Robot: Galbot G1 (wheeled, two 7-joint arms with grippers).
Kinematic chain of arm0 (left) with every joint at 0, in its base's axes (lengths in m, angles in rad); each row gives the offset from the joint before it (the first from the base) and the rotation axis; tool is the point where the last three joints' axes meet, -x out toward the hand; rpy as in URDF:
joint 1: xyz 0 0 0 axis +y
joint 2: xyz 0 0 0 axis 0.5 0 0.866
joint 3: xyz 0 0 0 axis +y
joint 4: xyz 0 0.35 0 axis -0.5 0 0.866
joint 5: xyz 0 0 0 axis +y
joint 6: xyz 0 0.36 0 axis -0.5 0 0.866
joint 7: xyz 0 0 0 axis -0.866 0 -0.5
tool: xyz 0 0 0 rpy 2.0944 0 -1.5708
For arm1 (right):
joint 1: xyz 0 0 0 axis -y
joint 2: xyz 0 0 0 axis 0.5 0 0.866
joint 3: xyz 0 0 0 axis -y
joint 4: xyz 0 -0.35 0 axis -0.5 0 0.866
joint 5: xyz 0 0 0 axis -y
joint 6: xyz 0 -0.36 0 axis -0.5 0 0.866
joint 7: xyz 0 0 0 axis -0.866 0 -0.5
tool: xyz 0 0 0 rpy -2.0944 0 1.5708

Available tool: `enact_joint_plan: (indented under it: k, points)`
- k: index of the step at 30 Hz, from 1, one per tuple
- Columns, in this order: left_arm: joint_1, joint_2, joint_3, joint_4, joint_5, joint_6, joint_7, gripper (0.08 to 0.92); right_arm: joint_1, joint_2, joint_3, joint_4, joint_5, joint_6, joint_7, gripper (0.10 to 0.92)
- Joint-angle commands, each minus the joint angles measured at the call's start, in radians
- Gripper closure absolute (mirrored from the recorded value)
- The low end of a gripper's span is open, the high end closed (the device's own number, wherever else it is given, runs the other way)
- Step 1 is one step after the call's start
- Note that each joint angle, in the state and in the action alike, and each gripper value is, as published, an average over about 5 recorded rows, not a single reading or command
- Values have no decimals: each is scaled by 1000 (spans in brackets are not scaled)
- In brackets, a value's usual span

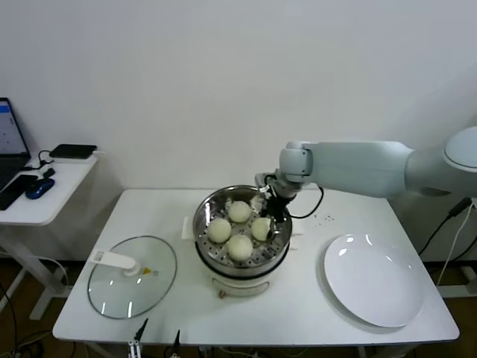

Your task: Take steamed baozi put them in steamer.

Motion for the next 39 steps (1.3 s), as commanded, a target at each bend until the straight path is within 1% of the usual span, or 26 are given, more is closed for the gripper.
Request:
enact_joint_plan:
  k: [1,4,9,11,13,15,19,23,24,28,30,34,36,38,39]
  points:
    - [0,-23,1,1,0,0,0,177,-23,8,13,-19,-6,-3,11,363]
    - [2,-21,1,-2,0,0,0,177,34,0,4,-18,36,2,-4,332]
    - [6,-19,5,-12,-4,4,2,177,171,-48,-37,36,103,23,-68,224]
    - [11,-18,8,-19,-6,6,4,177,232,-89,-53,82,128,26,-77,210]
    - [13,-16,9,-24,-5,6,4,177,275,-144,-44,134,145,20,-48,204]
    - [14,-15,9,-27,-5,7,4,177,279,-227,2,209,172,-3,62,203]
    - [12,-13,11,-38,-16,11,4,177,179,-418,170,391,234,-68,395,202]
    - [8,-8,21,-37,-37,15,5,177,-70,-590,432,530,227,-88,650,203]
    - [8,-7,23,-38,-41,16,5,177,-167,-630,536,567,214,-88,711,203]
    - [6,-6,28,-38,-53,15,6,177,-565,-763,918,693,142,-58,874,203]
    - [1,-6,27,-31,-61,12,6,177,-718,-825,1016,742,98,-7,915,203]
    - [-8,-3,24,-15,-75,7,7,177,-899,-936,1066,800,48,121,960,203]
    - [-11,-1,22,-9,-81,6,7,177,-1000,-967,1122,817,37,169,977,203]
    - [-15,-1,19,-4,-83,6,7,177,-1251,-950,1352,828,2,202,986,203]
    - [-16,-1,18,-3,-85,5,7,177,-1414,-910,1517,831,-36,199,978,203]
